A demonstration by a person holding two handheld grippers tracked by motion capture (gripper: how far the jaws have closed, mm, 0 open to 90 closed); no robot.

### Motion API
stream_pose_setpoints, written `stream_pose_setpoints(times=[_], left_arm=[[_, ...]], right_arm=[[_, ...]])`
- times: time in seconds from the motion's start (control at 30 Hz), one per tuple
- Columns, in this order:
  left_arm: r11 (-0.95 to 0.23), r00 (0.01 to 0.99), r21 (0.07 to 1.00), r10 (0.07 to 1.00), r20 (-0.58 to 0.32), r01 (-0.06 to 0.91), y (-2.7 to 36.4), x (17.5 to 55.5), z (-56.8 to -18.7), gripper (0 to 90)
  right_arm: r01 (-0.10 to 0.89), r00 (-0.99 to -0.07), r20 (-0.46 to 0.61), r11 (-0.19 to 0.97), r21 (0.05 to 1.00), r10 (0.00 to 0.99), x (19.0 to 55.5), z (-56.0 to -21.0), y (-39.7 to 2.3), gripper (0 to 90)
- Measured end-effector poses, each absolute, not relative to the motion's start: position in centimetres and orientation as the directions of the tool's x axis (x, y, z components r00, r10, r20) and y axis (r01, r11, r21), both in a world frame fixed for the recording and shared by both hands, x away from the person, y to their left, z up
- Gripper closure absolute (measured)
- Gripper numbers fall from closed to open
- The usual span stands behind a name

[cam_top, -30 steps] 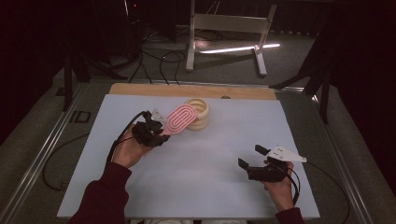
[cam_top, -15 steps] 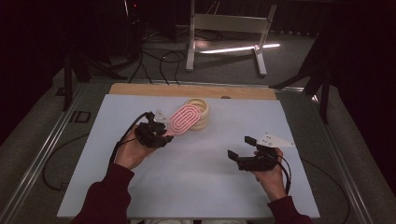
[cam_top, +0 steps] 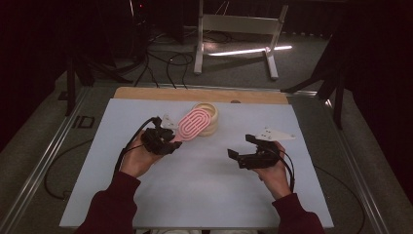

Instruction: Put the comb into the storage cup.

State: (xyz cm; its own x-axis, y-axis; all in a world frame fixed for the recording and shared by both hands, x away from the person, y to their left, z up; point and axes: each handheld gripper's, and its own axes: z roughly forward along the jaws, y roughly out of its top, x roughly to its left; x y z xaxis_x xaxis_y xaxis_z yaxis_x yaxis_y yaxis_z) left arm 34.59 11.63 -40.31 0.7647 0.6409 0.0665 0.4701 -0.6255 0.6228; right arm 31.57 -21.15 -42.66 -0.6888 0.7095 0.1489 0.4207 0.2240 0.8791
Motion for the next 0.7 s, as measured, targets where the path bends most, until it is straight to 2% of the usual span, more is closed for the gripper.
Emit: stream_pose_setpoints(times=[0.7], left_arm=[[-0.626,0.779,0.636,0.624,0.062,0.451,10.5,34.2,-40.4,70.0]], right_arm=[[0.446,-0.697,0.208,0.189,0.875,0.687,33.3,-41.8,-19.4,7.4]])
